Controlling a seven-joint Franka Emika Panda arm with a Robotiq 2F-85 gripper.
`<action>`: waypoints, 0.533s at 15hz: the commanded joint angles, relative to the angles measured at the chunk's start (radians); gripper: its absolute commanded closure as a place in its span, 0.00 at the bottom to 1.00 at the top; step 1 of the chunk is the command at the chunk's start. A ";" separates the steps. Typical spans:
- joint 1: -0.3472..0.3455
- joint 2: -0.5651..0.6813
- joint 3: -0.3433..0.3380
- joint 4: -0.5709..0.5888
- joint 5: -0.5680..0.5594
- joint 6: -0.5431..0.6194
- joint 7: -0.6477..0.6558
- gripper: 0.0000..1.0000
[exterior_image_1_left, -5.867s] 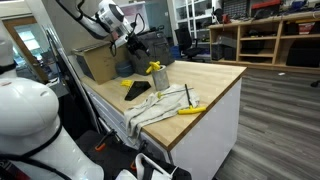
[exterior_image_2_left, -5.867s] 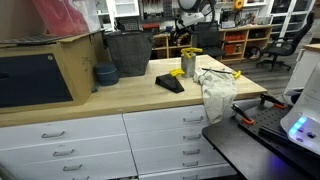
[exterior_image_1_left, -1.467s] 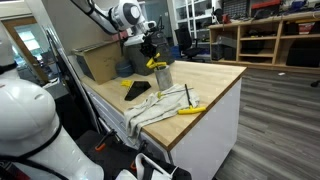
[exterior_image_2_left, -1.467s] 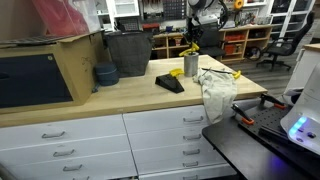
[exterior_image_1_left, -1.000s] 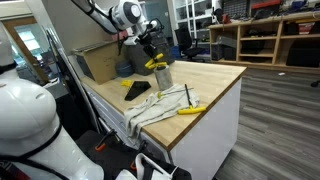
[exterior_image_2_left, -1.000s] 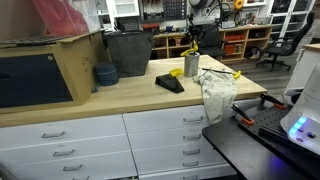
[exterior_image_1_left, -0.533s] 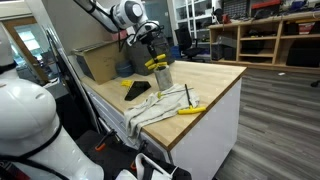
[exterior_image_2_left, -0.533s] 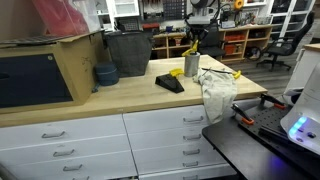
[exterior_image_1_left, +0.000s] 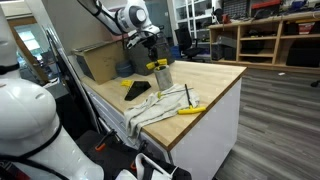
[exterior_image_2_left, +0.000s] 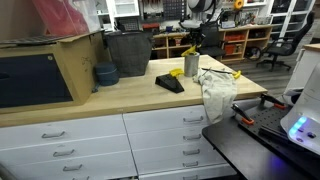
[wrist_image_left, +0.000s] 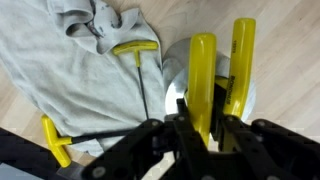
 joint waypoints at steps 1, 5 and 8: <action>0.025 0.052 -0.011 0.071 0.021 -0.016 0.127 0.94; 0.041 0.051 -0.017 0.103 -0.012 -0.001 0.216 0.94; 0.044 0.052 -0.022 0.105 -0.037 -0.002 0.243 0.94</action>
